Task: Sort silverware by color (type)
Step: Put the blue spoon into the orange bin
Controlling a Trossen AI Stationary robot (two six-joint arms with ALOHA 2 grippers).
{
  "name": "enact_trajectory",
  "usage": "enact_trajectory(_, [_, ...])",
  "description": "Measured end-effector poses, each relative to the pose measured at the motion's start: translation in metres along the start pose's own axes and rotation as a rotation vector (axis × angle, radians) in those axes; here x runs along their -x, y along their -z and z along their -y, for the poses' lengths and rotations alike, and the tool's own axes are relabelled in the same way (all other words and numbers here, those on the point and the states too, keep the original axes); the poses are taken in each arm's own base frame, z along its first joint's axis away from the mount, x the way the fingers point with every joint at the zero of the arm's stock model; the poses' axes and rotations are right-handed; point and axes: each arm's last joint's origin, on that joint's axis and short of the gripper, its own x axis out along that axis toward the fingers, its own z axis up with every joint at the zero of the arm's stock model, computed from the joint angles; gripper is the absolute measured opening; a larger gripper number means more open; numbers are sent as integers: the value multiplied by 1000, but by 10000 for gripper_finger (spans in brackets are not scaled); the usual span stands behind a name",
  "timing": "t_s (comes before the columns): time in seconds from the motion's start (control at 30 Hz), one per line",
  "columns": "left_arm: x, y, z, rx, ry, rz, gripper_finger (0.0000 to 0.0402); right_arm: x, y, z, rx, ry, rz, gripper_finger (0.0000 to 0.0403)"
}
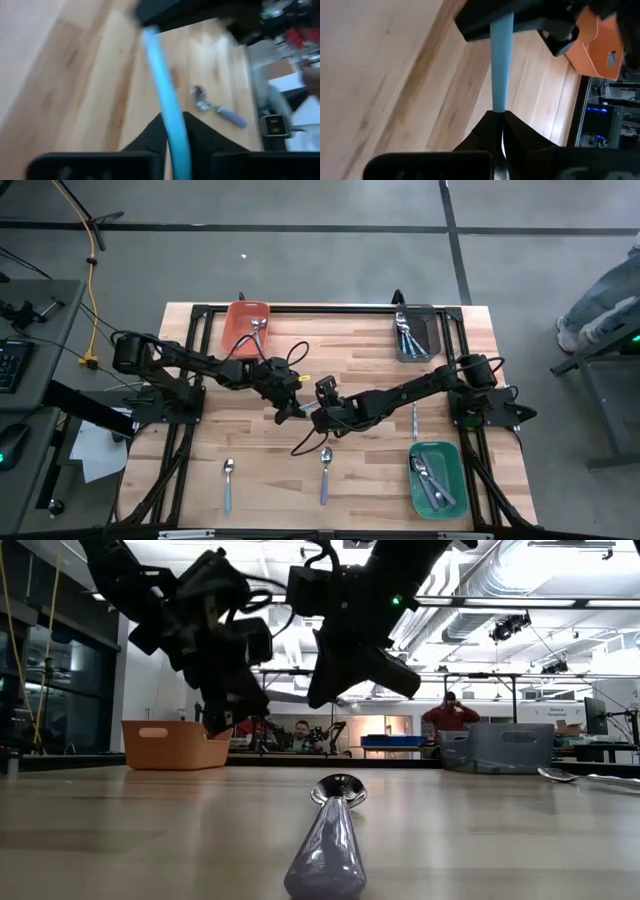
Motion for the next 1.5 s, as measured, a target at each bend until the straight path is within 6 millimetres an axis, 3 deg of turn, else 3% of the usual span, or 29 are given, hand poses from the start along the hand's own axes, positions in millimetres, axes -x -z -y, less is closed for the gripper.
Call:
enact_trajectory(0.2, [3, 1, -8, -57, -63, -22, 23, 0, -1, 0, -56, -5, 10, 7])
enact_trajectory(0.47, [8, -3, -7, -130, -122, 13, 23, 5, -4, -2, -99, 117, -17, 102])
enact_trajectory(0.67, [33, -6, -2, -179, -266, 34, 23, 30, -6, 8, -158, 255, -15, 136])
enact_trajectory(0.93, [97, -8, -2, -124, -693, -78, 23, 71, -1, 20, -279, 246, 38, 104])
enact_trajectory(1.17, [157, -21, -11, 16, -1093, -244, 23, 83, -1, 18, -293, 238, 61, 45])
enact_trajectory(1.33, [178, -25, -37, 124, -1114, -264, 23, 84, 0, 15, -289, 231, 49, 16])
enact_trajectory(1.5, [181, -29, -69, 184, -1115, -299, 23, 83, 3, 12, -298, 172, 34, 6])
